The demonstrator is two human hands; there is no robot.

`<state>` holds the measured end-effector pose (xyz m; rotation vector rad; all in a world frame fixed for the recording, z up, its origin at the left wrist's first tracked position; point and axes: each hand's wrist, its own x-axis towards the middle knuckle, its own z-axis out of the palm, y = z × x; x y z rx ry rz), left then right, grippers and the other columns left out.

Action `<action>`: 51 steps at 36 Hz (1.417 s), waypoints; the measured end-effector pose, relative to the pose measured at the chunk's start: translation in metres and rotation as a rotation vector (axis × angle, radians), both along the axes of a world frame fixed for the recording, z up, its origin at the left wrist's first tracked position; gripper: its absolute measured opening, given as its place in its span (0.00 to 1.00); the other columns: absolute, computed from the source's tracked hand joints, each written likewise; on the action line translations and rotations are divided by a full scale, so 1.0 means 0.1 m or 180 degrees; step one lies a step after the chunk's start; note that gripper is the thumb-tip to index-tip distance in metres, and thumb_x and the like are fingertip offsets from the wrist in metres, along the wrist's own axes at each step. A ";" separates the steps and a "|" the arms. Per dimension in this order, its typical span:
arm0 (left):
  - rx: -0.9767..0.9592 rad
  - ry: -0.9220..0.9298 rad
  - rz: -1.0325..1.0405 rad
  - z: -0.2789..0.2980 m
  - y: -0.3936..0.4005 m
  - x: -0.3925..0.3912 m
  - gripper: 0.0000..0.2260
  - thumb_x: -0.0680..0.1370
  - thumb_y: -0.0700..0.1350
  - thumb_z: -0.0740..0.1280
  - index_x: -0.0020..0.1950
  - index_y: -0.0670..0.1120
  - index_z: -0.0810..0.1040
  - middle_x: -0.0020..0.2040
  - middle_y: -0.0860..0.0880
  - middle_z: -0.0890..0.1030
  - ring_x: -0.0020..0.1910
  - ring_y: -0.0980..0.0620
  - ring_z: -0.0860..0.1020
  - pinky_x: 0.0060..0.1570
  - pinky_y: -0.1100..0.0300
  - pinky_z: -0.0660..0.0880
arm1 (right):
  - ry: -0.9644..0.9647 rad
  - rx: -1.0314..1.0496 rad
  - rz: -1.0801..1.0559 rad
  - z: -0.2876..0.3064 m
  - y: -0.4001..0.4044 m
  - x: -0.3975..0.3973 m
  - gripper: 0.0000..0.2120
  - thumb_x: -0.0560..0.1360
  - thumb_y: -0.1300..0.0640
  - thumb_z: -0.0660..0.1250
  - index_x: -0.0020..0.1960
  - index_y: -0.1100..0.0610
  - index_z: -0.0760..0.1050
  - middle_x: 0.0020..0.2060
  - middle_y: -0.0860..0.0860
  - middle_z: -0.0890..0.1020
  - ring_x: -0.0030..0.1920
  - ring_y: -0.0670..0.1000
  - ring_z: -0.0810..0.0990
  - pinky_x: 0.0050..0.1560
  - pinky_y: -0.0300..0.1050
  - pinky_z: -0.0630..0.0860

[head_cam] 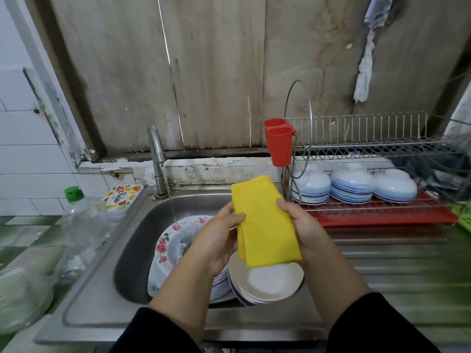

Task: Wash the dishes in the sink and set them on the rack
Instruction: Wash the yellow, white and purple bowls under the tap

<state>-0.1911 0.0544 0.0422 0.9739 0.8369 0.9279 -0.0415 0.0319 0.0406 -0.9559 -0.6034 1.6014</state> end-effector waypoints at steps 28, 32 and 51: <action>0.0867 0.3478 0.0458 -1.22 0.25 0.02 0.17 0.78 0.40 0.56 0.65 0.41 0.74 0.62 0.37 0.74 0.46 0.43 0.74 0.47 0.57 0.69 | -0.1453 0.0019 -0.1614 -0.88 -0.26 0.14 0.13 0.77 0.68 0.59 0.54 0.52 0.66 0.44 0.49 0.76 0.40 0.49 0.75 0.38 0.43 0.71; 0.0878 0.3499 0.0467 -1.27 0.28 0.01 0.16 0.79 0.41 0.55 0.63 0.40 0.75 0.60 0.36 0.74 0.44 0.44 0.72 0.47 0.56 0.70 | -0.1668 -0.0143 -0.1632 -0.92 -0.27 0.15 0.12 0.76 0.67 0.59 0.55 0.52 0.67 0.44 0.47 0.76 0.40 0.49 0.74 0.37 0.43 0.71; 0.0794 0.3448 0.0635 -1.24 0.26 0.00 0.20 0.80 0.44 0.54 0.70 0.54 0.71 0.63 0.39 0.74 0.39 0.46 0.72 0.44 0.58 0.71 | -0.2346 -0.0157 -0.1799 -1.02 -0.23 0.13 0.11 0.75 0.64 0.60 0.52 0.51 0.68 0.42 0.47 0.76 0.40 0.50 0.75 0.40 0.44 0.71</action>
